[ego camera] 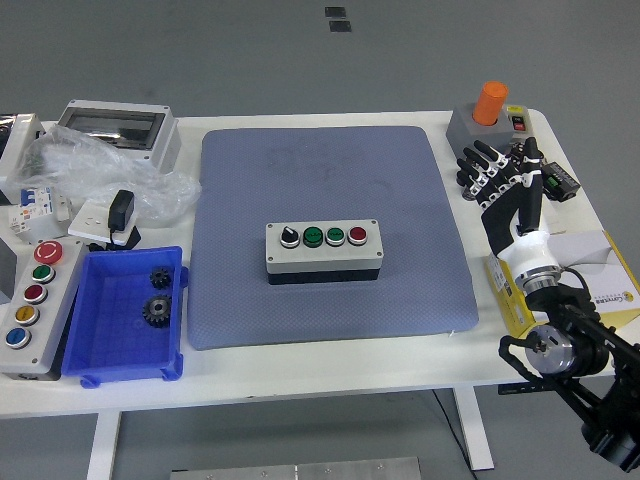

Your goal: Pick up the button,place it on the desk,press the button,press the button

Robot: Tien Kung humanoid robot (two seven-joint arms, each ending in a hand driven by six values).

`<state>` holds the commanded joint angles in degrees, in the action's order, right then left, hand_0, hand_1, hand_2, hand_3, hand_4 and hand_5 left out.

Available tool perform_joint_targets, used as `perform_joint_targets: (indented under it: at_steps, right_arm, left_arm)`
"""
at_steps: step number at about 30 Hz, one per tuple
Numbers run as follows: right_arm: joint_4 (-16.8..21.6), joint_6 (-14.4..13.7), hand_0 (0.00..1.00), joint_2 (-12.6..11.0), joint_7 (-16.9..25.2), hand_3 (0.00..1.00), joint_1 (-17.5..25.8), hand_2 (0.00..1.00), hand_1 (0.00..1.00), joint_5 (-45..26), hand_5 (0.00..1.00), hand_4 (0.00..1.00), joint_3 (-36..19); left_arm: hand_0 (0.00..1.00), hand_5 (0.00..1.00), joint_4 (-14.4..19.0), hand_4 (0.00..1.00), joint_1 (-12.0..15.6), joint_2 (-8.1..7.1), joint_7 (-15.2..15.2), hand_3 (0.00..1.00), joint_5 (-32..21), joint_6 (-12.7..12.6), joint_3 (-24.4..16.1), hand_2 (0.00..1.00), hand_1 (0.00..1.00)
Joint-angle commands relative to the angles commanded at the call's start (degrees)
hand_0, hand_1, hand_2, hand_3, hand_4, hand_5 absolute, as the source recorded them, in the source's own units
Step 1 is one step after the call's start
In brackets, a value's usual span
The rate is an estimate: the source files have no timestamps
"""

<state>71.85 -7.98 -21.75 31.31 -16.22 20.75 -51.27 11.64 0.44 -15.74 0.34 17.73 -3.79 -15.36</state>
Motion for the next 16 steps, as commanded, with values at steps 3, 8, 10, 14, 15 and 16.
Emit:
perform_joint_targets:
  at_steps: [3, 8, 10, 14, 15, 16]
  right_arm:
    - [-0.03, 0.02, 0.911, 0.09, 0.06, 0.721, -0.08, 0.787, 0.813, -0.50, 0.998, 0.998, 0.38]
    - [-0.04, 0.13, 0.795, 0.13, 0.04, 0.761, -0.11, 0.752, 0.710, -1.11, 0.998, 0.998, 0.95]
    - [0.03, 0.17, 0.795, 0.12, 0.03, 0.761, -0.19, 0.752, 0.710, -1.26, 0.998, 0.998, 1.08]
    - [0.07, 0.33, 0.771, 0.07, 0.04, 0.761, -0.35, 0.748, 0.693, -1.82, 0.998, 0.998, 1.41]
    - [0.06, 0.40, 0.771, 0.07, 0.06, 0.761, -0.36, 0.748, 0.693, -2.00, 0.998, 0.998, 1.49]
    - [0.04, 0.51, 0.771, 0.07, 0.09, 0.761, -0.36, 0.748, 0.693, -2.24, 0.998, 0.998, 1.58]
  left_arm:
    - [0.589, 0.297, 0.00, 0.568, -0.02, -0.05, 0.22, 0.606, -0.01, -0.05, 0.07, 0.603, 0.634]
    - [0.590, 0.296, 0.03, 0.576, -0.25, -0.22, 0.30, 0.609, 0.24, -0.02, -0.01, 0.603, 0.634]
    - [0.590, 0.296, 0.03, 0.576, -0.31, -0.32, 0.33, 0.609, 0.24, -0.03, 0.08, 0.603, 0.634]
    - [0.590, 0.304, 0.03, 0.584, -0.37, -0.53, 0.36, 0.607, 0.22, -0.04, 0.20, 0.601, 0.632]
    - [0.590, 0.304, 0.02, 0.584, -0.36, -0.56, 0.36, 0.607, 0.19, -0.04, 0.25, 0.601, 0.632]
    - [0.590, 0.304, 0.02, 0.584, -0.36, -0.59, 0.37, 0.607, 0.16, -0.05, 0.30, 0.601, 0.632]
